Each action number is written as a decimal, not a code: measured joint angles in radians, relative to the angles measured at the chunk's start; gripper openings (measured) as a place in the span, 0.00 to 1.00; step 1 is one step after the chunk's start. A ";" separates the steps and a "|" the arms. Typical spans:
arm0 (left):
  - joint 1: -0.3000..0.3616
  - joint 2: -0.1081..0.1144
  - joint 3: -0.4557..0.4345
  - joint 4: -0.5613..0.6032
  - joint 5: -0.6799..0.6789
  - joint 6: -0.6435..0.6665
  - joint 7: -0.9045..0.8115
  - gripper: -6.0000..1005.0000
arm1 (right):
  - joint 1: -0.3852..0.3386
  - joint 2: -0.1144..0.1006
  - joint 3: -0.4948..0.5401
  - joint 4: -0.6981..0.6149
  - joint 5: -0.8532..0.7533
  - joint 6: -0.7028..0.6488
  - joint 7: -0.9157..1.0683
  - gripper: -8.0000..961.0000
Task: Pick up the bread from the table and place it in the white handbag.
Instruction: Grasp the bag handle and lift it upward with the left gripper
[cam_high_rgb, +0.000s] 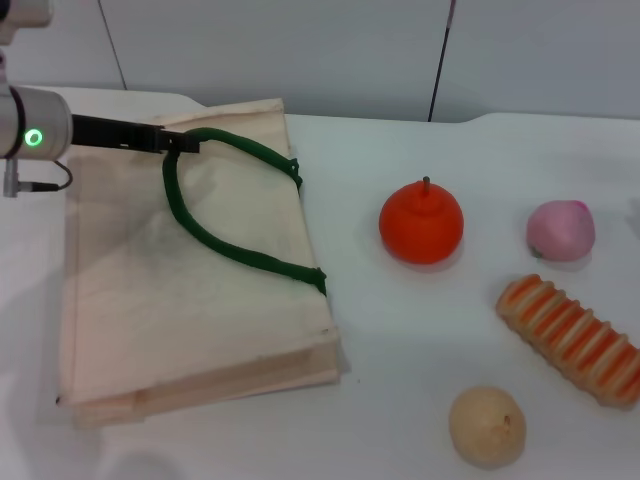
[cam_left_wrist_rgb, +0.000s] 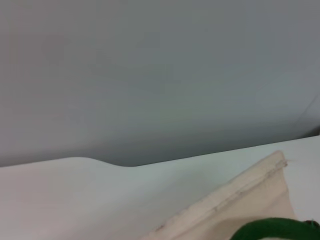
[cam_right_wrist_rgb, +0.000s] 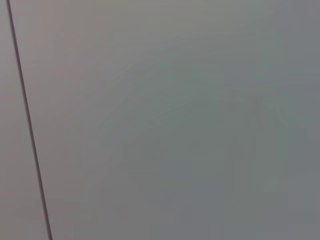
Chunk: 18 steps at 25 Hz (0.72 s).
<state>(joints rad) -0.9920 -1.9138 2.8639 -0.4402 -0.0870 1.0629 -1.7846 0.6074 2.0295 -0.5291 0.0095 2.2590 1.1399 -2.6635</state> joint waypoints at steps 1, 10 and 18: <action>0.000 0.000 0.000 0.008 0.000 -0.010 0.004 0.59 | 0.000 0.000 0.000 0.001 0.000 0.000 0.000 0.92; 0.005 -0.009 0.000 0.049 0.011 -0.062 0.012 0.54 | 0.002 0.000 0.000 0.002 -0.005 0.004 -0.001 0.92; 0.009 -0.022 -0.001 0.050 0.003 -0.067 0.031 0.51 | -0.002 0.000 0.000 0.001 -0.001 -0.002 -0.002 0.92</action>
<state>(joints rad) -0.9832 -1.9360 2.8629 -0.3902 -0.0842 0.9957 -1.7533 0.6058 2.0294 -0.5292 0.0106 2.2582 1.1383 -2.6652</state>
